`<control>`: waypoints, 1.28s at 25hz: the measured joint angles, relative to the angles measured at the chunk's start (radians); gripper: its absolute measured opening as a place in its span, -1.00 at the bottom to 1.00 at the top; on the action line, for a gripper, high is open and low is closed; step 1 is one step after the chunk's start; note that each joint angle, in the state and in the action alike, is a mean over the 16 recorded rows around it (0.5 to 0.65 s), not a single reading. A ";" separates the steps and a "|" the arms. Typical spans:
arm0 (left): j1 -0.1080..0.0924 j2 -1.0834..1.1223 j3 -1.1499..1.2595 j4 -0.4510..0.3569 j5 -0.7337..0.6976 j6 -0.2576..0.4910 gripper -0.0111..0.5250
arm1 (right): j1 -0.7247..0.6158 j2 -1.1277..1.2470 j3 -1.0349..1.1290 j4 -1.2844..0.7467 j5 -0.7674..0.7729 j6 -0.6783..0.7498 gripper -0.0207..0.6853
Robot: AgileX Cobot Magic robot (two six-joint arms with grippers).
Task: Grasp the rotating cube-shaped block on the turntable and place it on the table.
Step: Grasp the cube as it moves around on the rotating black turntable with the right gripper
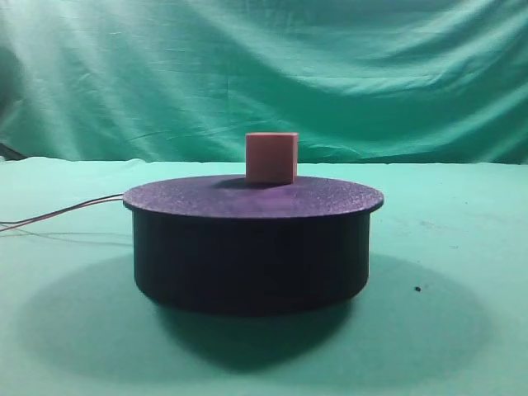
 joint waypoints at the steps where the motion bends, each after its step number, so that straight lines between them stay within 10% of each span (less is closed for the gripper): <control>1: 0.000 0.000 0.000 0.000 0.000 0.000 -0.96 | 0.000 0.000 0.000 0.000 0.000 0.000 -0.94; 24: 0.000 0.000 0.000 0.000 0.000 0.000 -0.96 | 0.000 0.025 -0.057 0.118 -0.300 0.083 -0.94; 32: 0.000 0.000 0.000 0.000 0.000 0.000 -0.96 | 0.000 0.220 -0.263 0.211 -0.131 0.097 -0.94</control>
